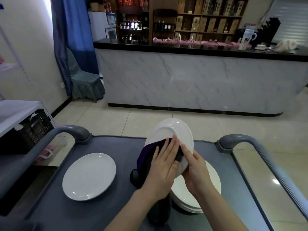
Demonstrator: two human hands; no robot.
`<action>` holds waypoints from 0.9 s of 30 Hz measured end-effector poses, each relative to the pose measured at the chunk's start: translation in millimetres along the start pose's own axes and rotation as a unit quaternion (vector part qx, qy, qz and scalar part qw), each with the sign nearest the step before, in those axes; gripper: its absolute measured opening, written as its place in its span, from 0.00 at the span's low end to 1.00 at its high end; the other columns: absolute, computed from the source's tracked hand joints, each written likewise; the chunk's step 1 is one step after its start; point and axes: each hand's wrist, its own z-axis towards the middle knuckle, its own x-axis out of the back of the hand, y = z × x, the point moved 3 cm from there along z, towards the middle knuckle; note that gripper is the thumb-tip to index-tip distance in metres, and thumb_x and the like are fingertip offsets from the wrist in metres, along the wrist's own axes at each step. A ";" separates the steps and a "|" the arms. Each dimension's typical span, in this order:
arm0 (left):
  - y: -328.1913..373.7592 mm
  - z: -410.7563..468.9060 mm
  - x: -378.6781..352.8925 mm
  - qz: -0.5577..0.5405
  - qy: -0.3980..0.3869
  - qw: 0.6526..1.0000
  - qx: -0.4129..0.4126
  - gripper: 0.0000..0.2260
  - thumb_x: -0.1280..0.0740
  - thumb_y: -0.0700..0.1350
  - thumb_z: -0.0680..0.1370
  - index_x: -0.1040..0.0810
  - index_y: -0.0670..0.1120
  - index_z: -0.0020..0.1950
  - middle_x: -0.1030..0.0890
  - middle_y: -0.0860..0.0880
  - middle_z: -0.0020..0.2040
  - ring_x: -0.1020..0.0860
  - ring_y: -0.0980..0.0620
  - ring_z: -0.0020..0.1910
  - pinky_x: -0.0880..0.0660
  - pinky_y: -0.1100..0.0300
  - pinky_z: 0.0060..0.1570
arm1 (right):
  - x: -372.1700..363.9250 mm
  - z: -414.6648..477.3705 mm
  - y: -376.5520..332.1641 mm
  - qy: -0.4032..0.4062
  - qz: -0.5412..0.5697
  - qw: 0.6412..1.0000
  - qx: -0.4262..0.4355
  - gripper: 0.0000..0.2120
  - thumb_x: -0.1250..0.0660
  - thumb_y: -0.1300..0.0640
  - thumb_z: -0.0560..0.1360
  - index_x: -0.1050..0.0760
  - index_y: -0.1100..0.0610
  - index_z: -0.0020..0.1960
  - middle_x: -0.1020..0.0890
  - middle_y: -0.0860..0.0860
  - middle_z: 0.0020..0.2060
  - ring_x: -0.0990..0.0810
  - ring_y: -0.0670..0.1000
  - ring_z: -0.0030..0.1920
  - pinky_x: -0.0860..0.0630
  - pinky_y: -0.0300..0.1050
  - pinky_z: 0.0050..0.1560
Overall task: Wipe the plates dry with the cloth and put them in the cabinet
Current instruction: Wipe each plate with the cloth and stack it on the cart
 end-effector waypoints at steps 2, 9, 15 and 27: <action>-3.3 6.9 3.7 -0.010 -0.029 0.999 -0.015 0.25 0.52 0.47 0.84 0.56 0.57 0.80 0.58 0.63 0.80 0.59 0.61 0.79 0.60 0.54 0.77 | 1.4 -0.2 -2.2 -0.002 0.002 1.000 0.000 0.16 0.31 0.48 0.74 0.16 0.53 0.57 0.15 0.55 0.56 0.16 0.53 0.57 0.17 0.44 0.46; -25.9 28.3 13.6 -0.022 -0.039 0.999 0.023 0.25 0.52 0.48 0.83 0.56 0.61 0.78 0.57 0.65 0.79 0.60 0.65 0.77 0.61 0.60 0.76 | 12.5 -10.1 10.2 0.018 -0.045 0.999 -0.021 0.11 0.29 0.54 0.74 0.16 0.60 0.51 0.15 0.61 0.51 0.15 0.57 0.50 0.17 0.51 0.45; -67.0 8.6 11.0 -0.083 0.009 0.989 0.122 0.25 0.49 0.49 0.83 0.54 0.67 0.77 0.52 0.68 0.78 0.54 0.68 0.76 0.54 0.67 0.74 | 16.3 -15.3 14.0 0.007 -0.121 0.993 0.010 0.19 0.23 0.50 0.69 0.19 0.67 0.47 0.19 0.70 0.47 0.19 0.57 0.42 0.25 0.52 0.41; -113.2 -48.2 45.0 -0.179 0.070 0.934 0.302 0.20 0.44 0.53 0.84 0.34 0.53 0.76 0.30 0.57 0.74 0.33 0.58 0.72 0.37 0.55 0.73 | -23.1 -5.0 6.8 -0.118 -0.320 0.933 0.118 0.05 0.30 0.53 0.78 0.16 0.51 0.47 0.17 0.52 0.38 0.22 0.45 0.39 0.28 0.39 0.41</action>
